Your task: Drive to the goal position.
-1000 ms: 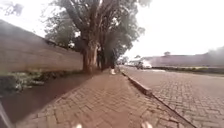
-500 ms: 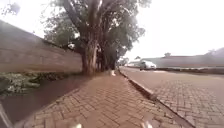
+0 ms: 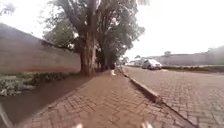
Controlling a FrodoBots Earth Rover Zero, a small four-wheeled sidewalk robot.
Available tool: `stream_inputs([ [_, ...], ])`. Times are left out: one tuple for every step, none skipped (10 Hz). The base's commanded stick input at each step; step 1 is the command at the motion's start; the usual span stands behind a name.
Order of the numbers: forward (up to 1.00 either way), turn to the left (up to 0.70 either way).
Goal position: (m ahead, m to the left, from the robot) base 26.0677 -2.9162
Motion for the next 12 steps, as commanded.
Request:
stream_inputs([
  [0.5,0.03],
  [0.5,0.01],
  [0.5,0.11],
  [0.5,0.11],
  [0.5,0.08],
  [0.5,0.12],
  [0.5,0.15],
  [0.5,0.11],
  [0.5,0.05],
  [0.5,0.12],
  [0.5,0.04],
  [0.5,0.01],
])
